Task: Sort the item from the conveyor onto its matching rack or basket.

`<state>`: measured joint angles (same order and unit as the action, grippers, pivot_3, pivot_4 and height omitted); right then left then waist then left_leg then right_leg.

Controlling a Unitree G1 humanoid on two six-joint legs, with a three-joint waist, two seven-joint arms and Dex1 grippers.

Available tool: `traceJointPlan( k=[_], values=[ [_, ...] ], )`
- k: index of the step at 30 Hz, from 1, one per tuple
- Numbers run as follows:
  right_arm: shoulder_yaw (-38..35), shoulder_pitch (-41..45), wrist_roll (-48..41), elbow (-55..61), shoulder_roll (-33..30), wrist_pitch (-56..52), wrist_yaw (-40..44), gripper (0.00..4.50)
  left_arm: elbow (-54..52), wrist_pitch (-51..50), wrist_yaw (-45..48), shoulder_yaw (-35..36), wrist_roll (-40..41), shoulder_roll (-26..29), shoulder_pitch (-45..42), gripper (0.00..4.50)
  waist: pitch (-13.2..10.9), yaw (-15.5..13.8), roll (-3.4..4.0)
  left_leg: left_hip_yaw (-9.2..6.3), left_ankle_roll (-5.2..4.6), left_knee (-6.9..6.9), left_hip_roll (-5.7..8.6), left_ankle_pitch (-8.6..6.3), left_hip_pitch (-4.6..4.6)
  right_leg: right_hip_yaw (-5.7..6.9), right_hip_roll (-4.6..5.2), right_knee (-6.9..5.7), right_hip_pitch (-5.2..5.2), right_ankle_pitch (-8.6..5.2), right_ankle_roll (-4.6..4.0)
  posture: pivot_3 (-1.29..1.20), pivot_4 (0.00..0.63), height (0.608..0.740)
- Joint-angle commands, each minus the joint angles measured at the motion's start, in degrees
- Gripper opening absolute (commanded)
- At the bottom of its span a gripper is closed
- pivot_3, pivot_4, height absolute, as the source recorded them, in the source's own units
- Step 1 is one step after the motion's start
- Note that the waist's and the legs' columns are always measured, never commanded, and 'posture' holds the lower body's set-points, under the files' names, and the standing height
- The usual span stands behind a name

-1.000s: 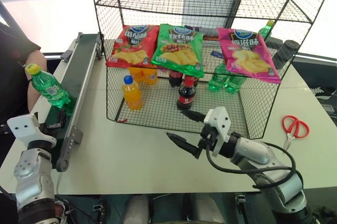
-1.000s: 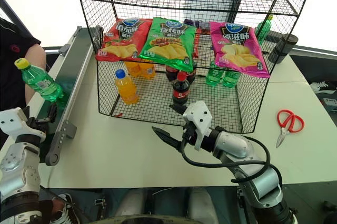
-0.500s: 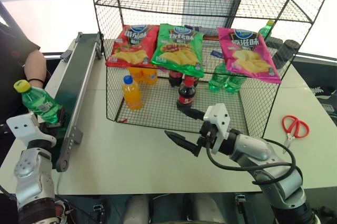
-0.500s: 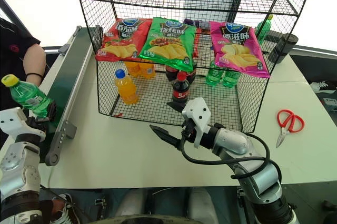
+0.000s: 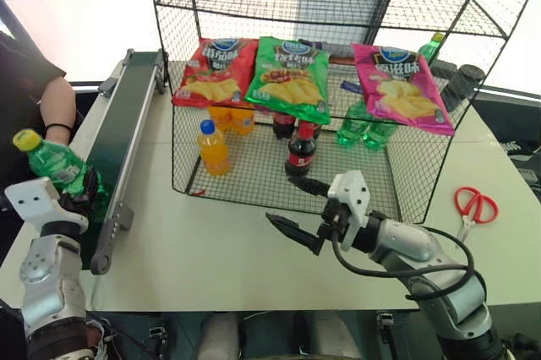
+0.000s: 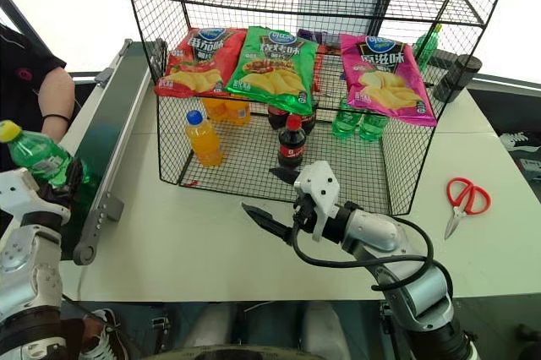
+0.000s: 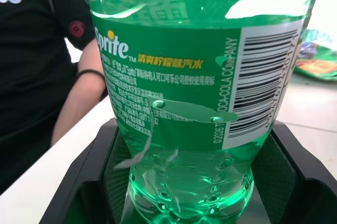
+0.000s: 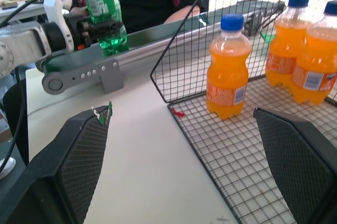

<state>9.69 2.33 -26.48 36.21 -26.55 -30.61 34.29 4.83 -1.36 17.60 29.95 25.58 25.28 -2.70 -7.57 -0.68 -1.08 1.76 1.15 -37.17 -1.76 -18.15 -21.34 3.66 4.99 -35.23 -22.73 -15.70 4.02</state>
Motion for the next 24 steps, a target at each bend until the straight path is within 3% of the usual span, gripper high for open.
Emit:
traceJointPlan(
  k=[1,11,16,24],
  values=[
    [-2.0,-0.2,0.3,2.2,-1.3,2.4,0.9,4.5,-13.8,-2.9,7.0,-4.4,4.2,3.1,-1.4,2.68,0.0,0.1,-0.01,0.0,0.01,-0.02,0.03,0.01,-0.01,0.0,0.02,0.01,0.0,0.01,-0.01,0.0,0.15,0.74],
    [-2.1,1.8,-0.9,1.8,-0.7,2.6,2.2,4.5,-27.1,-9.4,22.2,-25.2,4.5,3.6,2.9,2.68,-0.2,1.5,0.32,0.0,-0.01,0.03,0.16,0.01,0.05,0.0,0.04,0.07,0.08,0.09,0.12,0.0,0.15,0.74],
    [-0.9,2.4,-0.4,2.1,1.0,2.1,0.8,4.5,-25.3,-7.9,27.9,-33.3,1.9,2.2,0.5,2.68,-0.2,1.3,0.36,-0.02,-0.02,-0.02,0.13,0.01,0.08,0.03,-0.08,-0.01,0.11,0.09,0.13,0.0,0.15,0.74],
    [-0.3,3.4,-0.8,1.9,2.8,0.7,-0.7,4.5,-19.6,-4.6,36.1,-40.1,-0.8,-0.9,-6.8,2.68,-0.2,1.1,0.34,-0.04,-0.04,-0.14,0.13,0.01,0.07,0.03,-0.43,-0.02,0.18,0.11,0.19,0.0,0.15,0.74]
  ],
)
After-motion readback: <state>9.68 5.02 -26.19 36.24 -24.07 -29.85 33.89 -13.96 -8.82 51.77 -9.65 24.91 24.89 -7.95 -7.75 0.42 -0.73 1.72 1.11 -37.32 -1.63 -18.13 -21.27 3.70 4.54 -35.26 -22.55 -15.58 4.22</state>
